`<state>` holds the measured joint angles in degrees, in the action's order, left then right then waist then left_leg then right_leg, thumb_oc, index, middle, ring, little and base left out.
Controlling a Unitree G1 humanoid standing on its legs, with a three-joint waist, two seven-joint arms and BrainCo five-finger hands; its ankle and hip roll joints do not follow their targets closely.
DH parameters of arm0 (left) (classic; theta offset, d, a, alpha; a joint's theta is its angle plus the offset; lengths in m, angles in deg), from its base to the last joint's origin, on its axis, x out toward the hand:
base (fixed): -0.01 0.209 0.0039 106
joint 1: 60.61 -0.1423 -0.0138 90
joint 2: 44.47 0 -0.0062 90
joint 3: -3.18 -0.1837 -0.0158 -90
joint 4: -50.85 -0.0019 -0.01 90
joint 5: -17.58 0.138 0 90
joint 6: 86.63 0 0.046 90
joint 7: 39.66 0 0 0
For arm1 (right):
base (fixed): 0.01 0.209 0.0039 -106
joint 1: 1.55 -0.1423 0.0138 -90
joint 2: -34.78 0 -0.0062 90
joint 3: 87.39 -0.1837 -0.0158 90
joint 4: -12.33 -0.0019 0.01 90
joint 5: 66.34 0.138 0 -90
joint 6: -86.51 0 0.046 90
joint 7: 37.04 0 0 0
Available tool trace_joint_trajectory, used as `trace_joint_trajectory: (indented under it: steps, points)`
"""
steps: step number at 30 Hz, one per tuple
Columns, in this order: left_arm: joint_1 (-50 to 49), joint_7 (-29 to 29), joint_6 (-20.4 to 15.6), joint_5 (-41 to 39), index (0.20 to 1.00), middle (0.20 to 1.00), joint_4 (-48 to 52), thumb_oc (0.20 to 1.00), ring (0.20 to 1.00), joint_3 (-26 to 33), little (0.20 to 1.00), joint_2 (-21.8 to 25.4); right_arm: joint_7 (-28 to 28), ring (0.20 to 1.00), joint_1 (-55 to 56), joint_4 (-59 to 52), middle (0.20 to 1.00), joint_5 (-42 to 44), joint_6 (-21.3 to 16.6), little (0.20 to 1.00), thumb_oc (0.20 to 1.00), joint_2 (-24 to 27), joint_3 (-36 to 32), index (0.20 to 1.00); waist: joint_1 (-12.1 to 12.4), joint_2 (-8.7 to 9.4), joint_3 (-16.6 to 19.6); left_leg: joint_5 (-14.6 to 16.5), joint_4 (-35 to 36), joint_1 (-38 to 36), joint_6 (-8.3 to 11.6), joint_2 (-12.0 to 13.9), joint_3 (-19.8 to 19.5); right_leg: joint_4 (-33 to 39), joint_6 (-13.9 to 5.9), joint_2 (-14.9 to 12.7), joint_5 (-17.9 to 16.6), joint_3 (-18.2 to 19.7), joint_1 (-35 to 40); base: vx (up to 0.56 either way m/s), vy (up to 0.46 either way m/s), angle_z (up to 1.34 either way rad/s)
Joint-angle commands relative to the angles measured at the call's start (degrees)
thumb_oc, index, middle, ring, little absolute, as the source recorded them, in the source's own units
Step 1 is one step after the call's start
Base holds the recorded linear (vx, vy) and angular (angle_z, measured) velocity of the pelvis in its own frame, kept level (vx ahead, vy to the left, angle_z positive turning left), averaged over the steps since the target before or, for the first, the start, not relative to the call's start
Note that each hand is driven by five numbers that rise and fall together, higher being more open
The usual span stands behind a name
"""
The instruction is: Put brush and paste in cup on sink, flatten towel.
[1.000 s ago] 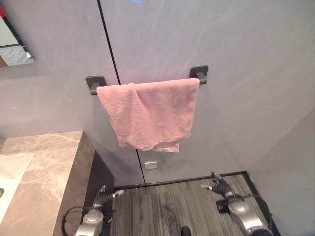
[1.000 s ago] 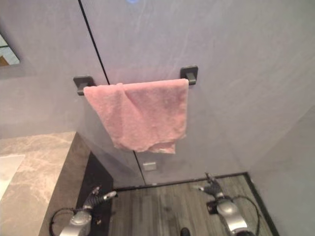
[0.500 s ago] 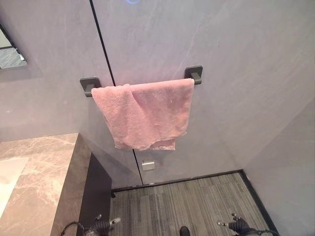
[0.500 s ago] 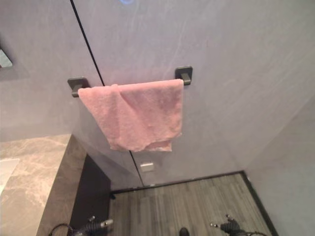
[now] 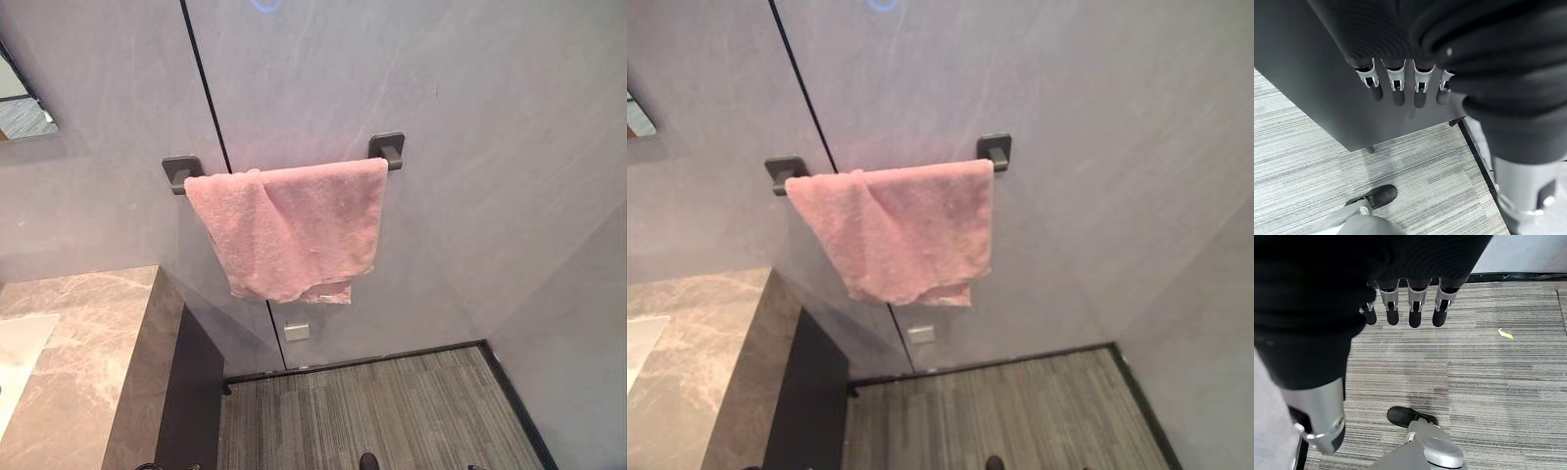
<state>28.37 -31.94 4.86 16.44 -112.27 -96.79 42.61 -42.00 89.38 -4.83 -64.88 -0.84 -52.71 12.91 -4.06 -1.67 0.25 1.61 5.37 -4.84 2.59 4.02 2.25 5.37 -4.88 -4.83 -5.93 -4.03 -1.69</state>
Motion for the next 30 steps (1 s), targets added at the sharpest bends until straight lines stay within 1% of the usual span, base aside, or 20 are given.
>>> trace_joint_trajectory:
  steps: [1, 5, 8, 10, 11, 12, 15, 16, 17, 18, 19, 20, 21, 23, 27, 28, 29, 30]
  points:
    - [3.26, 0.65, -0.37, 1.41, 1.0, 1.0, -3.46, 1.0, 1.0, 0.17, 1.0, 1.18, -1.03, 1.0, -3.56, 2.45, 1.0, 1.43, -0.59, 1.0, 1.0, -1.46, 0.06, 1.0, -0.53, 2.16, -0.87, -1.85, -0.37, 1.33, 1.19, -0.45, 0.75, -0.55, -2.8, -2.2, 1.89, 0.56, 1.9, 0.0, 0.0, 0.0]
    - [3.2, 0.71, -0.41, 1.53, 1.0, 1.0, -3.08, 1.0, 1.0, -0.16, 1.0, 1.2, -0.76, 1.0, -4.21, -0.55, 1.0, 2.81, -1.43, 1.0, 1.0, -1.46, 0.88, 1.0, -0.54, 2.04, -1.03, -1.77, -0.37, 1.29, 1.12, -0.45, 0.85, -0.59, -2.84, -2.22, 1.97, 0.72, 1.75, 0.0, 0.0, 0.0]
    - [3.3, 0.56, -0.5, 1.8, 1.0, 1.0, -2.53, 1.0, 1.0, -0.59, 1.0, 1.3, 0.79, 1.0, -5.28, -6.12, 1.0, 7.44, -2.47, 1.0, 1.0, -1.31, 1.42, 1.0, -0.45, 1.95, -1.48, -1.75, -0.37, 1.31, 1.07, -0.51, 1.11, -0.75, -2.84, -2.32, 1.98, 1.01, 1.47, 0.0, 0.0, 0.0]
    - [3.29, 0.29, -0.47, 2.23, 1.0, 1.0, -2.15, 1.0, 1.0, -1.09, 1.0, 1.37, 2.27, 1.0, -6.75, -11.76, 1.0, 8.54, -2.93, 1.0, 1.0, -0.68, 3.35, 1.0, -0.22, 1.88, -2.04, -1.86, -0.37, 1.54, 0.99, -0.62, 1.2, -0.88, -2.83, -2.42, 1.95, 1.09, 1.07, 0.0, 0.0, 0.0]
    - [3.29, 0.29, -0.47, 2.23, 1.0, 1.0, -2.15, 1.0, 1.0, -1.08, 1.0, 1.37, 2.27, 1.0, -6.74, -11.79, 1.0, 8.54, -2.91, 1.0, 1.0, -0.67, 3.35, 1.0, -0.22, 1.87, -2.05, -1.86, -0.37, 1.53, 0.99, -0.62, 1.2, -0.88, -2.83, -2.41, 1.96, 1.09, 1.08, 0.0, 0.0, 0.0]
    - [3.23, 0.26, -0.36, 2.55, 1.0, 1.0, -2.04, 1.0, 1.0, -1.34, 1.0, 1.44, 2.76, 1.0, -7.83, -14.85, 1.0, 10.15, -3.19, 1.0, 1.0, -0.44, 4.08, 1.0, -0.03, 1.89, -2.36, -1.95, -0.37, 1.79, 0.96, -0.71, 1.23, -0.88, -2.86, -2.47, 1.86, 1.11, 0.81, 0.0, 0.0, 0.0]
    - [3.09, 0.28, -0.19, 2.71, 1.0, 1.0, -2.1, 1.0, 1.0, -1.69, 1.0, 1.25, 3.58, 1.0, -9.85, -19.15, 1.0, 13.52, -3.77, 1.0, 1.0, -0.66, 5.1, 1.0, 0.57, 1.88, -3.02, -2.24, -0.37, 2.61, 0.9, -0.9, 1.13, -0.88, -2.91, -2.65, 1.76, 0.99, 0.2, 0.0, 0.0, 0.0]
    - [3.1, 0.28, -0.19, 2.71, 1.0, 1.0, -2.1, 1.0, 1.0, -1.68, 1.0, 1.26, 3.58, 1.0, -9.86, -19.16, 1.0, 13.53, -3.76, 1.0, 1.0, -0.66, 5.1, 1.0, 0.56, 1.88, -3.01, -2.25, -0.37, 2.63, 0.9, -0.9, 1.12, -0.89, -2.91, -2.66, 1.76, 0.99, 0.19, 0.0, 0.0, 0.0]
    - [3.0, 0.34, -0.12, 2.7, 1.0, 1.0, -2.25, 1.0, 1.0, -1.7, 1.0, 1.18, 3.71, 1.0, -10.49, -19.88, 1.0, 15.0, -3.95, 1.0, 1.0, -1.01, 5.19, 1.0, 0.8, 1.92, -3.29, -2.4, -0.37, 3.08, 0.88, -0.94, 1.03, -0.88, -2.93, -2.76, 1.68, 0.84, -0.11, -0.01, 0.019, 0.04]
    - [2.98, 0.6, 0.01, 2.54, 1.0, 1.0, -2.76, 1.0, 1.0, -1.63, 1.0, 1.1, 3.44, 1.0, -11.49, -22.02, 1.0, 18.9, -4.41, 1.0, 1.0, -2.14, 5.19, 1.0, 1.31, 1.98, -3.9, -2.75, -0.37, 4.19, 0.88, -1.01, 0.83, -0.82, -2.99, -2.89, 1.49, 0.49, -0.98, -0.01, 0.019, 0.04]
    - [2.98, 0.6, 0.01, 2.54, 1.0, 1.0, -2.76, 1.0, 1.0, -1.63, 1.0, 1.1, 3.43, 1.0, -11.49, -22.03, 1.0, 18.91, -4.41, 1.0, 1.0, -2.14, 5.2, 1.0, 1.29, 1.98, -3.86, -2.76, -0.37, 4.24, 0.88, -1.01, 0.82, -0.83, -2.99, -2.9, 1.49, 0.48, -1.03, -0.05, 0.022, 0.04]
    - [3.2, 1.1, 0.1, 2.1, 1.0, 1.0, -2.99, 1.0, 1.0, -1.76, 1.0, 1.04, 3.09, 1.0, -12.52, -24.87, 1.0, 23.57, -4.71, 1.0, 1.0, -3.06, 5.37, 1.0, 1.63, 2.12, -5.15, -3.39, -0.37, 6.17, 1.01, -1.08, 0.54, -0.88, -2.98, -3.0, 1.1, 0.23, -2.62, -0.11, 0.019, 0.07]
    - [3.66, 1.55, 0.24, 1.6, 1.0, 1.0, -3.22, 1.0, 1.0, -1.8, 1.0, 1.29, 2.59, 1.0, -14.33, -27.65, 1.0, 24.78, -5.02, 1.0, 1.0, -3.52, 6.76, 1.0, 1.95, 2.22, -6.11, -4.07, -0.37, 7.99, 1.17, -1.02, 0.41, -0.91, -2.96, -3.06, 0.69, 0.09, -4.25, -0.14, 0.016, 0.07]
    - [3.83, 2.45, 0.54, 1.8, 1.0, 1.0, -3.24, 1.0, 1.0, -2.06, 1.0, 1.56, 2.56, 1.0, -15.1, -31.64, 1.0, 26.11, -4.86, 1.0, 1.0, -3.85, 8.39, 1.0, 2.29, 2.4, -6.3, -4.63, -0.37, 9.79, 1.47, -0.89, 0.26, -0.84, -2.88, -3.12, 0.15, -0.2, -5.95, -0.04, 0.001, 0.06]
    - [4.2, 4.29, 0.77, 0.93, 1.0, 1.0, -3.92, 1.0, 1.0, -2.57, 1.0, 1.27, 2.86, 1.0, -17.87, -38.27, 1.0, 37.68, -6.25, 1.0, 1.0, -5.91, 11.44, 1.0, 3.32, 2.69, -7.99, -5.99, -0.37, 14.09, 2.01, -1.03, -0.3, -0.37, -3.15, -3.54, -1.04, -0.72, -9.34, -0.02, 0.008, 0.17]
    - [4.37, 4.53, 0.85, 0.97, 1.0, 1.0, -3.86, 1.0, 1.0, -3.09, 1.0, 1.16, 2.98, 1.0, -19.19, -39.34, 1.0, 40.79, -6.05, 1.0, 1.0, -6.48, 12.6, 1.0, 3.78, 2.68, -8.5, -6.38, -0.37, 15.14, 2.2, -0.99, -0.43, -0.37, -3.12, -3.63, -1.25, -0.87, -10.19, 0.01, 0.012, 0.14]
    - [4.38, 4.53, 0.85, 0.97, 1.0, 1.0, -3.87, 1.0, 1.0, -3.09, 1.0, 1.16, 2.99, 1.0, -19.2, -39.33, 1.0, 40.8, -6.05, 1.0, 1.0, -6.48, 12.6, 1.0, 3.78, 2.68, -8.48, -6.38, -0.37, 15.17, 2.2, -1.0, -0.43, -0.37, -3.12, -3.63, -1.26, -0.88, -10.22, 0.02, -0.001, 0.09]
    - [4.83, 4.73, 0.98, 1.4, 1.0, 1.0, -3.61, 1.0, 1.0, -4.0, 1.0, 1.12, 4.24, 1.0, -20.85, -41.61, 1.0, 43.12, -5.32, 1.0, 1.0, -6.61, 15.1, 1.0, 4.34, 2.82, -9.36, -6.62, -0.37, 16.06, 2.43, -0.98, -0.8, -0.37, -3.14, -3.71, -1.38, -1.19, -10.95, 0.01, -0.006, 0.04]
